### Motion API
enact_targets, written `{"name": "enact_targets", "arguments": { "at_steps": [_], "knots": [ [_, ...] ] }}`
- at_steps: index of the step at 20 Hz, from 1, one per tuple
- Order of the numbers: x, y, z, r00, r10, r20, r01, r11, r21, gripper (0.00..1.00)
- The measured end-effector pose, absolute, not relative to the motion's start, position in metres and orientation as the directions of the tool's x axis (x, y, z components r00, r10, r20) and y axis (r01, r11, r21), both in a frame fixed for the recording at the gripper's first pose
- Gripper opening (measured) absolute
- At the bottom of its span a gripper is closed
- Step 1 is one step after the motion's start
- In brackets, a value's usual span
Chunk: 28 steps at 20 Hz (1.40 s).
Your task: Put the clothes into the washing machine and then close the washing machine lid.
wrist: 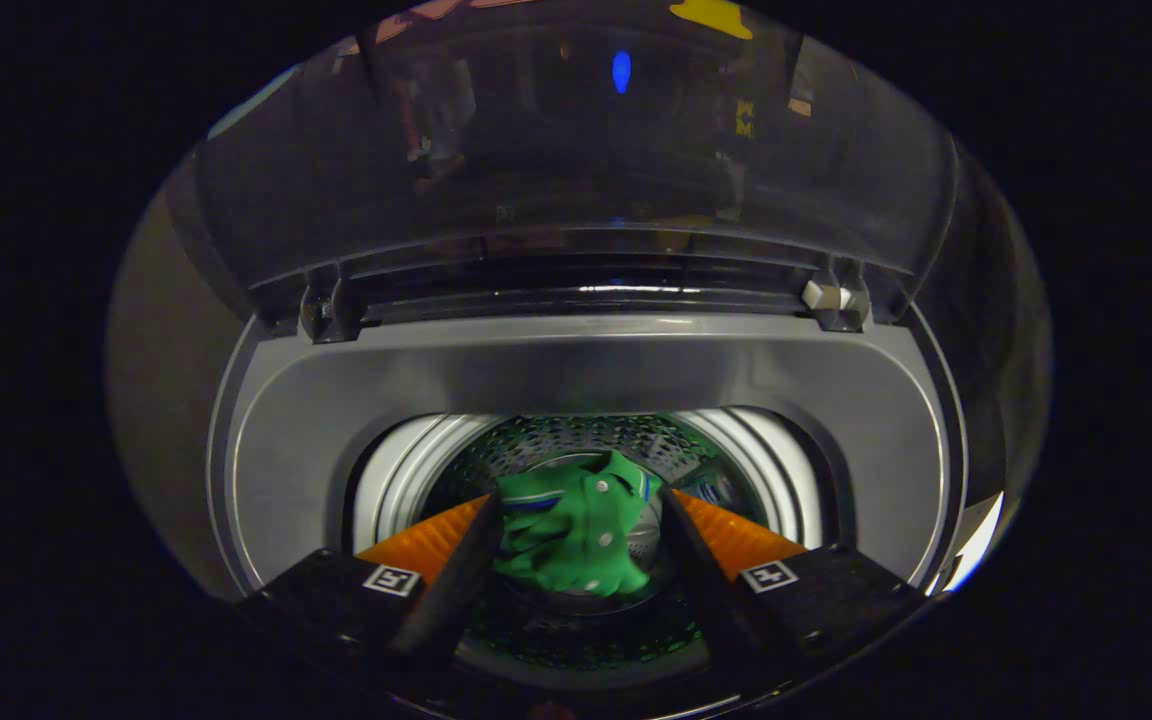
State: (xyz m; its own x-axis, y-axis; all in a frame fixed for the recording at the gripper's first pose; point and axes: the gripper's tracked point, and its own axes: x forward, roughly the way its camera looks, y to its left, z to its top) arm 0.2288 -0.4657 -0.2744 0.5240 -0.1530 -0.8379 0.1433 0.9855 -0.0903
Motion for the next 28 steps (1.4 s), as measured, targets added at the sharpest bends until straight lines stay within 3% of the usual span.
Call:
{"name": "enact_targets", "arguments": {
  "at_steps": [1,6,20,28],
  "knots": [
    [0.228,-0.471,-0.271,0.529,-0.164,-0.833,0.141,0.985,-0.105,0.99],
    [0.224,-0.465,-0.248,0.563,-0.160,-0.811,0.144,0.985,-0.094,0.98],
    [0.266,-0.451,-0.099,0.748,-0.145,-0.647,0.140,0.988,-0.059,0.98],
    [0.307,-0.447,0.001,0.856,-0.144,-0.496,0.140,0.989,-0.047,0.98]
  ]
}}
